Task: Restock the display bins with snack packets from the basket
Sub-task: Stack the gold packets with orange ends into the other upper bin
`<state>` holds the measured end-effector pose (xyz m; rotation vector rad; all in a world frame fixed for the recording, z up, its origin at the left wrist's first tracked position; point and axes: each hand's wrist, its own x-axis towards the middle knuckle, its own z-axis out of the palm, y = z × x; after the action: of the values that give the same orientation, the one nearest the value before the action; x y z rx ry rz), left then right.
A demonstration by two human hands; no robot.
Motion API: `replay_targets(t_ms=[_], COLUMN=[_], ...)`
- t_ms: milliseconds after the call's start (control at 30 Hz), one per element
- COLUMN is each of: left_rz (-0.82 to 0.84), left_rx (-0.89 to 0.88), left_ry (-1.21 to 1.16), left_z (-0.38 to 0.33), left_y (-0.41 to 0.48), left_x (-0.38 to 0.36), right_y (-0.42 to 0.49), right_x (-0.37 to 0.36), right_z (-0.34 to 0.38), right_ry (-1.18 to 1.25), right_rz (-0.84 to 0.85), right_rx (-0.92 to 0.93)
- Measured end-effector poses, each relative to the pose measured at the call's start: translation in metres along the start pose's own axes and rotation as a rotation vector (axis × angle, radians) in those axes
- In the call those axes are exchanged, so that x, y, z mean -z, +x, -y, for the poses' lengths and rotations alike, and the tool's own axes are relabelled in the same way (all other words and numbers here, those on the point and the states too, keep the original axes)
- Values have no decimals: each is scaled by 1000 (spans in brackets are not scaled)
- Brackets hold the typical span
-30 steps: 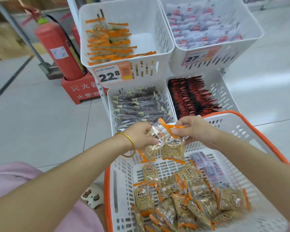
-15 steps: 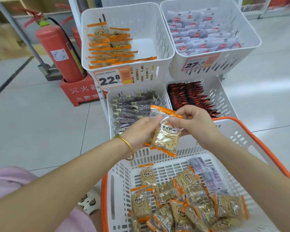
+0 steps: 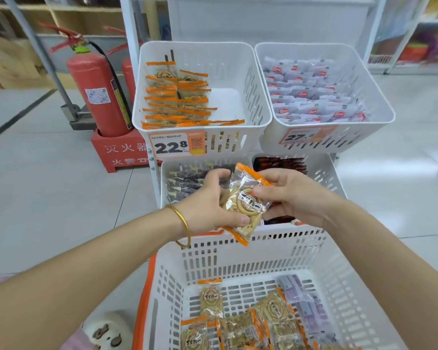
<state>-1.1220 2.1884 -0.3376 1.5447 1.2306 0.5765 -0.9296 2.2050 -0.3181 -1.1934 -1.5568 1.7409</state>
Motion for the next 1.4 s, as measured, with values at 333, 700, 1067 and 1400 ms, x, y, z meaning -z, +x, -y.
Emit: replay_targets(t_ms=[333, 700, 1067, 1400], left_rz=[-687, -590, -607, 42], left_rx=[-307, -191, -472, -391], left_ry=[961, 1098, 1040, 1169], left_z=[-27, -8, -14, 42], left_y=[33, 43, 20, -26], left_x=[76, 76, 62, -52], right_y=[101, 165, 67, -44], right_x=[31, 27, 16, 15], right_z=[116, 97, 90, -183], right_ry=[-447, -942, -577, -525], right_rz=[-699, -314, -469, -469], right_rx=[648, 196, 431, -330])
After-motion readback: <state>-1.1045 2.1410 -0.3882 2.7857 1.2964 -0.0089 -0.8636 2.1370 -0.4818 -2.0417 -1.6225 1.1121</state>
